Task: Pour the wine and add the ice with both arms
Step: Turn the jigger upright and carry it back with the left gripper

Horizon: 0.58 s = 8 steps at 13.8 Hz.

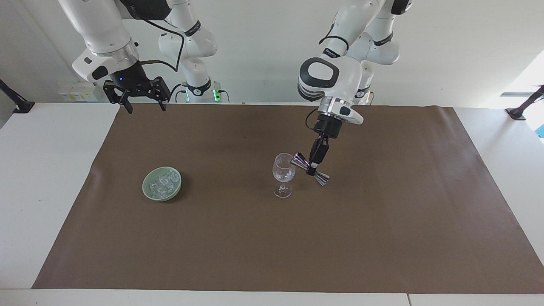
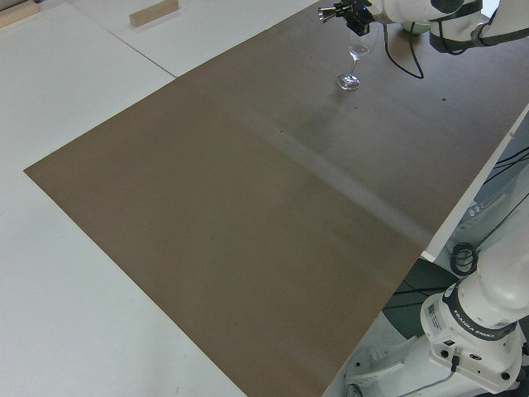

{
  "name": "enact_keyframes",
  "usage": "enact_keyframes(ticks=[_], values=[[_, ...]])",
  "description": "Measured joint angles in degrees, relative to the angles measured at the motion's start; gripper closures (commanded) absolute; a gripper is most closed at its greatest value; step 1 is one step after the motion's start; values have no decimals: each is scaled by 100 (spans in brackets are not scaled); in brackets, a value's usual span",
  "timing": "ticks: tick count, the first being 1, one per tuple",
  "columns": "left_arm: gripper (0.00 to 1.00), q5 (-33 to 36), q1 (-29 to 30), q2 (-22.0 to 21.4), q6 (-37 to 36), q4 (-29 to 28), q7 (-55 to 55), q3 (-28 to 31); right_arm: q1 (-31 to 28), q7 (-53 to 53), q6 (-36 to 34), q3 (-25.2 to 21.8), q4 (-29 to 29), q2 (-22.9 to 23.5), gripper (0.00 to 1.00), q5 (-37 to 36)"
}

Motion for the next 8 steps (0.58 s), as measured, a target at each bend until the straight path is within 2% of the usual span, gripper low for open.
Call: enact_keyframes(ticks=[8], values=[[100, -207, 351, -149, -343, -2, -2614, 4, 0, 0, 0, 0, 0, 0, 0, 0]])
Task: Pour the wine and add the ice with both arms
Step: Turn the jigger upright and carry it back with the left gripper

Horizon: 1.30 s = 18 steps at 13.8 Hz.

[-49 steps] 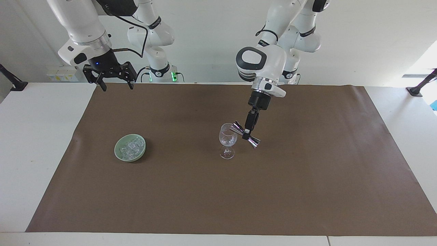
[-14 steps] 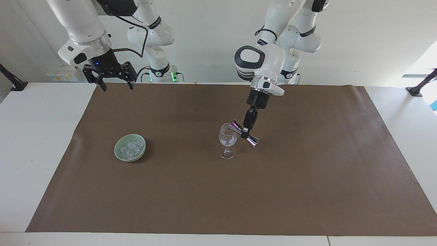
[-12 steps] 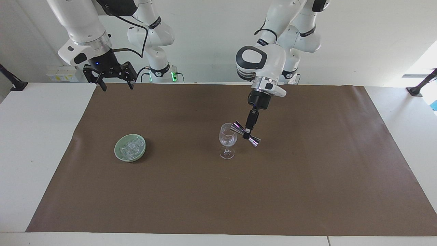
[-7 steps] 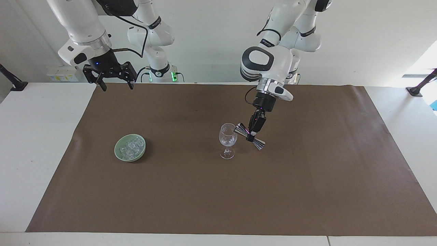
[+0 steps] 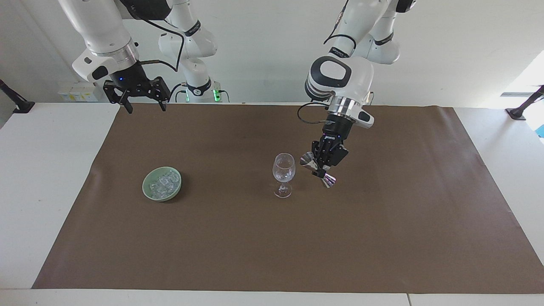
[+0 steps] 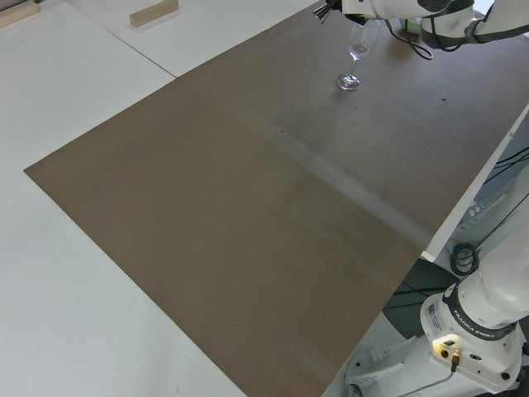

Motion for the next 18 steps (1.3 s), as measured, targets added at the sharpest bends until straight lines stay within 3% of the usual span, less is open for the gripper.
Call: enact_keyframes(ticks=[4, 18], values=[[100, -107, 571, -179, -901, -277, -777, 17, 0, 0, 0, 0, 0, 0, 0, 0], [100, -134, 2532, -1405, -3516, -2502, -1398, 63, 0, 0, 0, 0, 0, 0, 0, 0]])
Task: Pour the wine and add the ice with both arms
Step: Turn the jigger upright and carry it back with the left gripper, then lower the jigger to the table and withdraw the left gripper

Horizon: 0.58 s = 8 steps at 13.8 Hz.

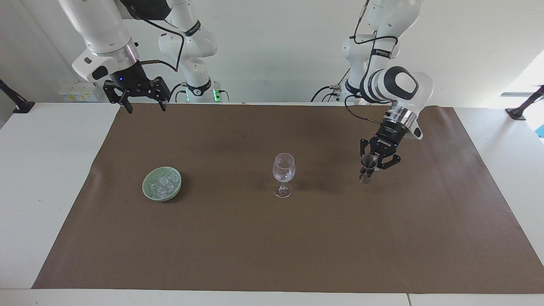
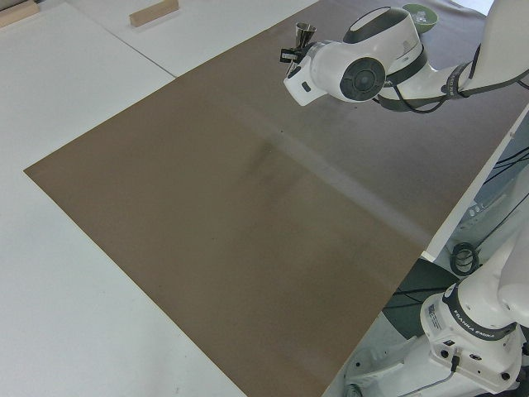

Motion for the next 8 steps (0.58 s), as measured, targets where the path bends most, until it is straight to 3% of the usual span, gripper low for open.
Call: enact_keyframes(ticks=[8], values=[[100, 9, 993, -60, -1182, -524, -1, 7, 0, 0, 0, 0, 0, 0, 0, 0]])
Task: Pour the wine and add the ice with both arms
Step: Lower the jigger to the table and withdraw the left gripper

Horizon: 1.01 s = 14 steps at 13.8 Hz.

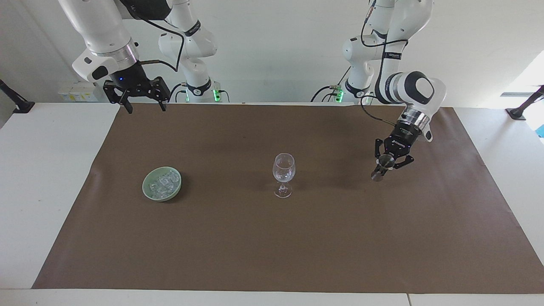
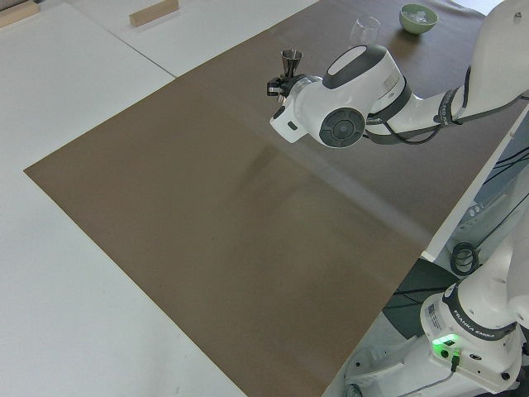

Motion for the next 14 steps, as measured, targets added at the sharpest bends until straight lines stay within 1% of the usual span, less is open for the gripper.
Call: enact_keyframes(ticks=[2, 4, 7, 11, 14], values=[[100, 156, 369, 19, -446, -88, 0, 1, 0, 0, 0, 0, 0, 0, 0, 0], [100, 492, 744, 100, -834, -140, 0, 4, 0, 0, 0, 0, 0, 0, 0, 0], [100, 921, 1174, 356, -1224, -148, 1, 10, 0, 0, 0, 0, 0, 0, 0, 0], [100, 1090, 1458, 752, -1551, -146, 100, 11, 0, 0, 0, 0, 0, 0, 0, 0], [100, 1100, 1525, 906, -1789, -141, 326, 9, 0, 0, 0, 0, 0, 0, 0, 0]])
